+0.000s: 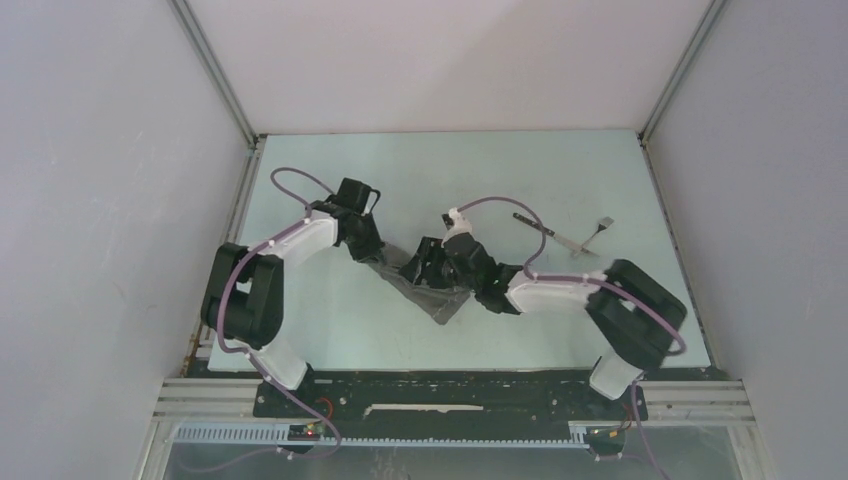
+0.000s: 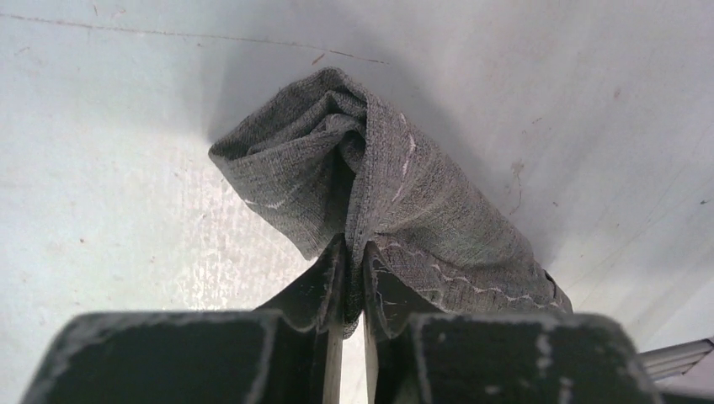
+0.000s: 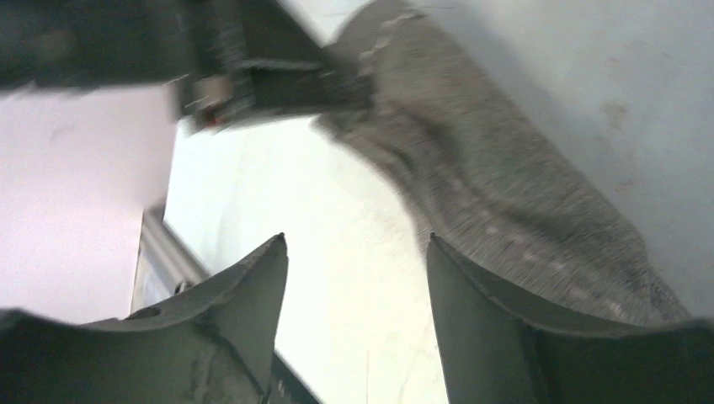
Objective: Fold the napkin into a case and place the utensils inside
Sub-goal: Fold the 2/3-rectangle-folded napkin at the center of the board, then smooth out the smaller rectangle-folded napkin at the center of the board.
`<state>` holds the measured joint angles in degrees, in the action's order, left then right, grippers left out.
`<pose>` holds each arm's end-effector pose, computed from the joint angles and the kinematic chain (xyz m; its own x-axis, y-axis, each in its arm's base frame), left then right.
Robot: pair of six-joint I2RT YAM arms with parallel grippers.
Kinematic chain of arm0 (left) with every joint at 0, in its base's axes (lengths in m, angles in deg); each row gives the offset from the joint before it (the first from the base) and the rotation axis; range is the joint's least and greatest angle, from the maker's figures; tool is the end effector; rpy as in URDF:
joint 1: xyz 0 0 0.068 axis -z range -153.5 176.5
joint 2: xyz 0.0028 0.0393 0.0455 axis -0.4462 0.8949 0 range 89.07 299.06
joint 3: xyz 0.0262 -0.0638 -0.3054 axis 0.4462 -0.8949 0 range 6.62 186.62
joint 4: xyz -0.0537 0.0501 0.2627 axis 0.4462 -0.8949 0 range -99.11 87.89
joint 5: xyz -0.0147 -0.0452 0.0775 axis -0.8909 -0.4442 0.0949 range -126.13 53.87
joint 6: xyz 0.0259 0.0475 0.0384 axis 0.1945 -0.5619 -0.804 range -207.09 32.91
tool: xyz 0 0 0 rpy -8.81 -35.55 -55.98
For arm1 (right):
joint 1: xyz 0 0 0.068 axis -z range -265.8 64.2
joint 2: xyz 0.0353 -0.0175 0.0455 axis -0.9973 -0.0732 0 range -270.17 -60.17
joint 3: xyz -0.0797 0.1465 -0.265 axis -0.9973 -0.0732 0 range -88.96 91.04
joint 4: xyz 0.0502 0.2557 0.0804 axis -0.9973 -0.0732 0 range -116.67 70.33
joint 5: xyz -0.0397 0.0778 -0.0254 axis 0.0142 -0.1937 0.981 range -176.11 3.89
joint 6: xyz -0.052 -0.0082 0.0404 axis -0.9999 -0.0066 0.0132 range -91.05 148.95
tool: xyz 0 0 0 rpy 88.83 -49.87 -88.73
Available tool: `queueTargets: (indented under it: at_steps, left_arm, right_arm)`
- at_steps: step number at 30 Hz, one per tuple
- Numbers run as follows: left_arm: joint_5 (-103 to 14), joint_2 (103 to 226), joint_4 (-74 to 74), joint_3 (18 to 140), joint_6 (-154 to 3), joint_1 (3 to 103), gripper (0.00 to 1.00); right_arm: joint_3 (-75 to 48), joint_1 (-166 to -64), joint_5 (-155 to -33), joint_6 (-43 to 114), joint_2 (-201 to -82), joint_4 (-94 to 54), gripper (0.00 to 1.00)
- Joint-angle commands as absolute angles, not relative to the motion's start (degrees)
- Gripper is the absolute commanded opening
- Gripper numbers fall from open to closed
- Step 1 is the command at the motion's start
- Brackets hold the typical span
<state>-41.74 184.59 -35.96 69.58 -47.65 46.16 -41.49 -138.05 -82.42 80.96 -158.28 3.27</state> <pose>0.3269 -0.1222 0.2140 -0.9026 -0.3489 -0.2521 -0.2612 0.9095 -0.3233 0.2380 0.3020 0.1965 -0.7695 0.2908 -0.5686 -0.2399 0.6934 0.6794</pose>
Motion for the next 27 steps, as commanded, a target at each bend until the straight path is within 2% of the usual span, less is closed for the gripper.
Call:
queueTargets:
  at_steps: [1,5,8,11,21,27]
  left_arm:
    - [-46.8,182.1,-30.6,67.7,-53.6,43.4,0.12]
    - [-47.2,182.8,-30.4,66.9,-54.5,42.1,0.07]
    - [-47.0,184.2,-31.1,67.5,-54.9,41.6,0.06]
    - [-46.9,184.6,-31.4,68.0,-55.1,40.9,0.06]
    - [-47.9,186.4,-31.7,69.1,-55.1,40.6,0.06]
    - [-47.9,186.5,-32.3,69.6,-55.3,40.2,0.06]
  right_arm:
    - [-39.3,-136.9,-93.9,59.1,-147.8,-7.7,0.74]
    - [-36.5,-129.2,-106.7,49.2,-146.4,-18.2,0.85]
    - [-33.5,-123.5,-115.7,44.7,-149.6,-24.6,0.86]
    - [-33.3,-120.9,-122.5,43.8,-151.8,-24.2,0.87]
    - [-33.8,-125.5,-123.0,49.7,-157.3,-18.3,0.63]
    - [-33.8,-127.7,-119.3,51.0,-159.2,-17.7,0.63]
